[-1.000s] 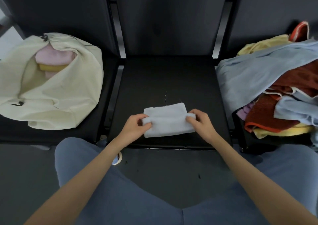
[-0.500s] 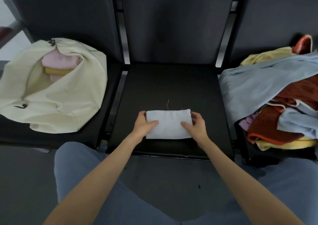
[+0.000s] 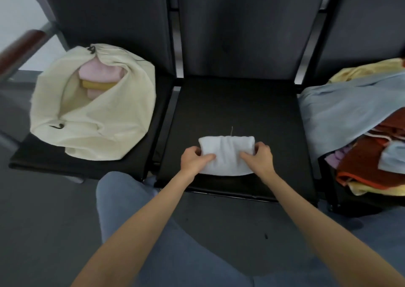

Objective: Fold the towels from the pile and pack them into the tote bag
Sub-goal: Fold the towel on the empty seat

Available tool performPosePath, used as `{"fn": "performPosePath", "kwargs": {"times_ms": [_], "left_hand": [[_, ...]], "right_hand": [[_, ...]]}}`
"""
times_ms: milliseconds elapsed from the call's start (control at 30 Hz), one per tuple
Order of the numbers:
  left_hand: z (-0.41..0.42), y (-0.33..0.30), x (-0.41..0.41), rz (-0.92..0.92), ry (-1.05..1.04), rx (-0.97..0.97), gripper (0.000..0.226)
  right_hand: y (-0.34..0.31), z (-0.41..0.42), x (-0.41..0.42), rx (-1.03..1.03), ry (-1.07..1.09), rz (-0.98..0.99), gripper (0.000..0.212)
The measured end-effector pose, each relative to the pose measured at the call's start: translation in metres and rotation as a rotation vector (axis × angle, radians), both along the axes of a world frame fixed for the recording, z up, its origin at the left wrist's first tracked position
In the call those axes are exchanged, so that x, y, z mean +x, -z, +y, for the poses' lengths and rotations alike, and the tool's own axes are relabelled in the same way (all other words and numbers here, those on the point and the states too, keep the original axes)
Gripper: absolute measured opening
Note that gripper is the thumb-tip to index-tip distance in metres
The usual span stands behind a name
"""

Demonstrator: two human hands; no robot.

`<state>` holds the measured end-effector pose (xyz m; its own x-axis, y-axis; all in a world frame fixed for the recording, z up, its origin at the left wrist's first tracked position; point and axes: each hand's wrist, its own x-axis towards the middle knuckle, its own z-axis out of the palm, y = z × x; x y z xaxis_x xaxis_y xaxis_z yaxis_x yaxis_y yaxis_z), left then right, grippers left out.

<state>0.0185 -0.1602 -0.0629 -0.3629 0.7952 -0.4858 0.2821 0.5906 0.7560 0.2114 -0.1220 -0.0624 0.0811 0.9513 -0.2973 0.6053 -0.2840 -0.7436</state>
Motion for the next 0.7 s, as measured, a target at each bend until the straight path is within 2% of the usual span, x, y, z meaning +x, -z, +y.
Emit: {"fn": "performPosePath", "kwargs": {"times_ms": [133, 333, 467, 567, 700], "left_hand": [[-0.011, -0.034, -0.036, -0.195, -0.172, 0.130, 0.033], [-0.021, -0.087, -0.132, -0.240, -0.264, 0.210, 0.052], [-0.023, -0.126, -0.199, -0.225, -0.303, 0.345, 0.056], [-0.016, -0.150, -0.251, -0.177, -0.302, 0.475, 0.055], [0.010, -0.168, -0.317, -0.038, -0.298, 0.608, 0.050]], "right_hand": [[-0.024, -0.002, -0.033, -0.054, -0.032, 0.249, 0.042], [-0.078, 0.013, -0.109, -0.235, -0.130, 0.478, 0.063], [-0.114, 0.024, -0.171, -0.287, -0.299, 0.617, 0.050], [-0.136, 0.041, -0.220, -0.145, -0.418, 0.629, 0.039], [-0.157, 0.077, -0.290, 0.158, -0.585, 0.504, 0.021]]}}
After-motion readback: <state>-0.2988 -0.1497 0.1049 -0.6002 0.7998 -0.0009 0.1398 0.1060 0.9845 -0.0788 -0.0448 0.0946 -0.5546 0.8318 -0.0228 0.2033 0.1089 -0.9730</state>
